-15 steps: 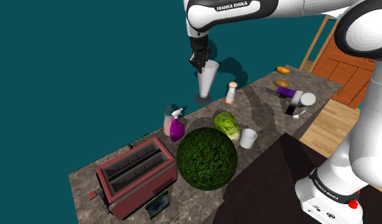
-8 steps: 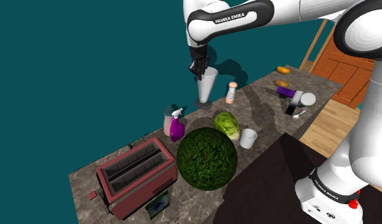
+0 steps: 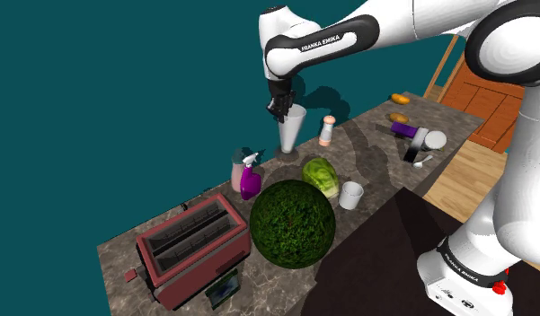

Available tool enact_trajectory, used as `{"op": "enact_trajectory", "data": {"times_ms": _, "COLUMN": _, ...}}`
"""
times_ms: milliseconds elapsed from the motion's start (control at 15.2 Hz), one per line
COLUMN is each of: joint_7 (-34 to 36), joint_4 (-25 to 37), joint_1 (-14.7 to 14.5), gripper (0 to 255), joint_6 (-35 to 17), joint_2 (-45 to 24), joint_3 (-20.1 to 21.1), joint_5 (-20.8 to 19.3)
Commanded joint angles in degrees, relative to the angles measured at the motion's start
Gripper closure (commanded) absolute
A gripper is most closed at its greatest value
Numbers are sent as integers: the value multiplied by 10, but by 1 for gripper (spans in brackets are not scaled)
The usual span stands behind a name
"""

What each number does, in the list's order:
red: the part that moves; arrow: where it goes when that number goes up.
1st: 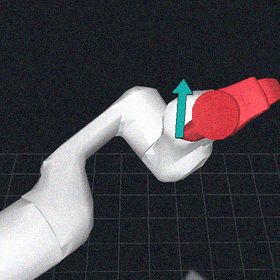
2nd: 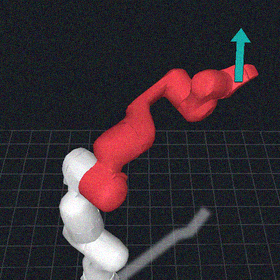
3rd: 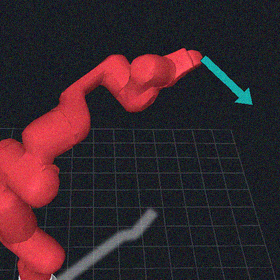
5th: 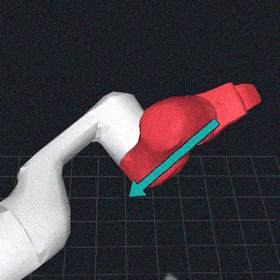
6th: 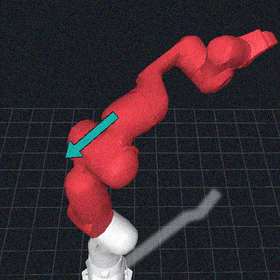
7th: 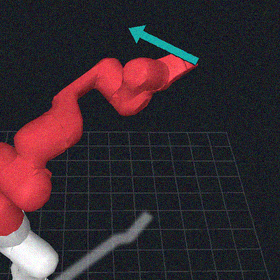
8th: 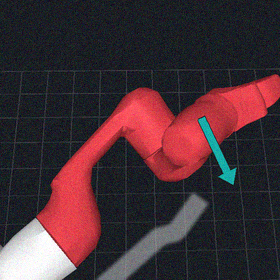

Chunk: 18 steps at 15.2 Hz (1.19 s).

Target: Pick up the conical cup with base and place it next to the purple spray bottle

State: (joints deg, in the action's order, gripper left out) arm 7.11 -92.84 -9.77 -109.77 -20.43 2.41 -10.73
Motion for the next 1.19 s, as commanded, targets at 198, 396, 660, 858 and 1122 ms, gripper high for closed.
{"op": "enact_trajectory", "data": {"times_ms": 198, "joint_7": 6, "joint_4": -25, "joint_1": 1, "gripper": 255, "joint_6": -35, "joint_2": -10, "joint_3": -1, "joint_5": -3}}
{"op": "enact_trajectory", "data": {"times_ms": 396, "joint_7": 9, "joint_4": -36, "joint_1": 1, "gripper": 255, "joint_6": -54, "joint_2": -18, "joint_3": -1, "joint_5": -5}}
{"op": "enact_trajectory", "data": {"times_ms": 660, "joint_7": 14, "joint_4": -50, "joint_1": 1, "gripper": 255, "joint_6": -80, "joint_2": -30, "joint_3": -2, "joint_5": -7}}
{"op": "enact_trajectory", "data": {"times_ms": 858, "joint_7": 18, "joint_4": -59, "joint_1": 1, "gripper": 255, "joint_6": -98, "joint_2": -40, "joint_3": -3, "joint_5": -10}}
{"op": "enact_trajectory", "data": {"times_ms": 1122, "joint_7": 22, "joint_4": -68, "joint_1": 0, "gripper": 255, "joint_6": -123, "joint_2": -55, "joint_3": -4, "joint_5": -13}}
